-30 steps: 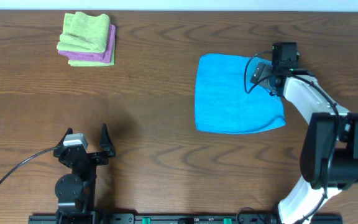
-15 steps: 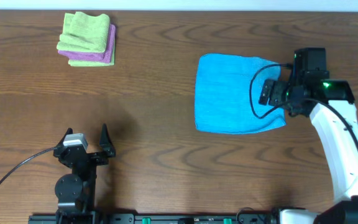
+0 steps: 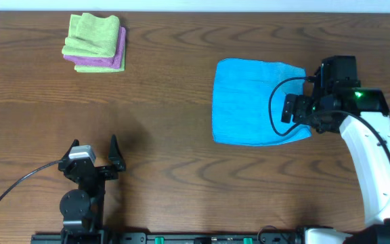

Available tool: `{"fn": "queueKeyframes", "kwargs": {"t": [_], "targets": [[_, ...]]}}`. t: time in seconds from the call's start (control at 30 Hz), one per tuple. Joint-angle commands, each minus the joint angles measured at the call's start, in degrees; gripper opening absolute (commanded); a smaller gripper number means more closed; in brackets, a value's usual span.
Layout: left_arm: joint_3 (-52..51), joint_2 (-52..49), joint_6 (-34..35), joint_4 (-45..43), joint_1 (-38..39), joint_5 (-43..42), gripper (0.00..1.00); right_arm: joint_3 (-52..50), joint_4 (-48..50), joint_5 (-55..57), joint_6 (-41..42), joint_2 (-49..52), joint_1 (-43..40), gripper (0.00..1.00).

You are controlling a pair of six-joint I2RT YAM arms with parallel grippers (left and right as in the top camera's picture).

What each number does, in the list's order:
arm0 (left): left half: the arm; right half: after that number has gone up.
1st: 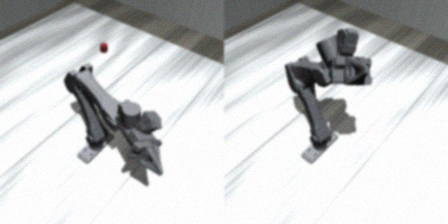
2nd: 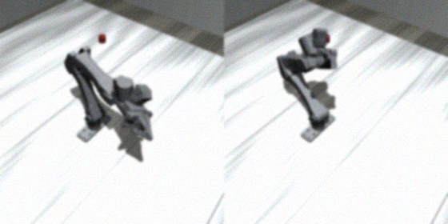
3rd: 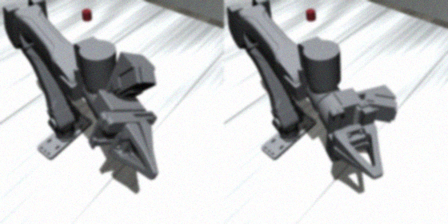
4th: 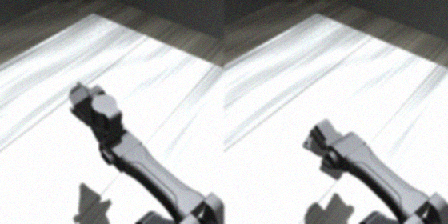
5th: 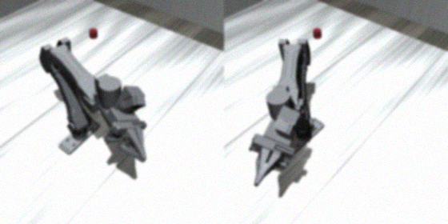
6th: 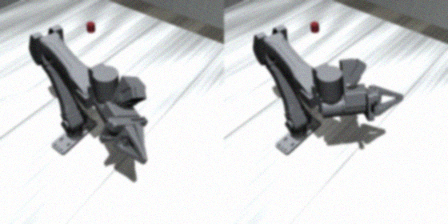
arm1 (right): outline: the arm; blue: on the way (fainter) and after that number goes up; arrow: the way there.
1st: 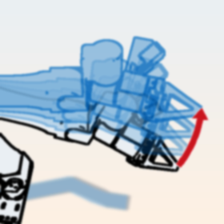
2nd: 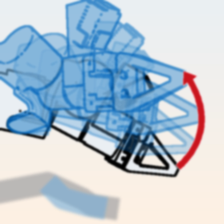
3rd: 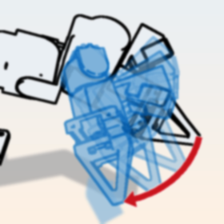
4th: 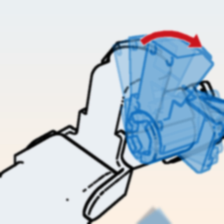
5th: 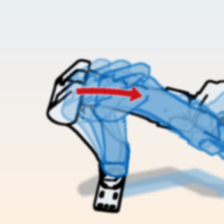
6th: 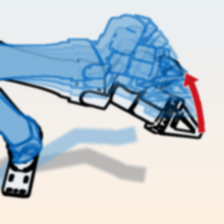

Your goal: Fold the cloth

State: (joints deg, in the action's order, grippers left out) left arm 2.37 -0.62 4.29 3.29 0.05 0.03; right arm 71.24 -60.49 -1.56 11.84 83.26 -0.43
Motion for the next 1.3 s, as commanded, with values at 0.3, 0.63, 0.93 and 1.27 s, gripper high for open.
{"fn": "queueKeyframes", "kwargs": {"t": [0.3, 0.63, 0.93, 1.27], "targets": [[-1.2, 0.3, 11.8, -0.6, 0.0, -17.6, 0.95, 0.2, -2.1, -0.6, -0.5, -0.9, -0.7, 0.99], [10.9, -8.3, 19.1, 0.6, 0.0, -25.7, 0.95, 0.2, -0.3, 1.7, -1.2, -0.9, -0.7, 0.99], [46.2, -43.6, 13.4, 23.5, 0.0, -36.0, 0.95, 0.2, 0.5, 1.8, -1.2, -0.9, -0.7, 0.99], [74.7, -69.0, 9.4, 55.0, 13.7, -30.0, 0.95, -0.1, -0.1, 0.7, 9.6, 0.6, -5.6, 0.99]]}}
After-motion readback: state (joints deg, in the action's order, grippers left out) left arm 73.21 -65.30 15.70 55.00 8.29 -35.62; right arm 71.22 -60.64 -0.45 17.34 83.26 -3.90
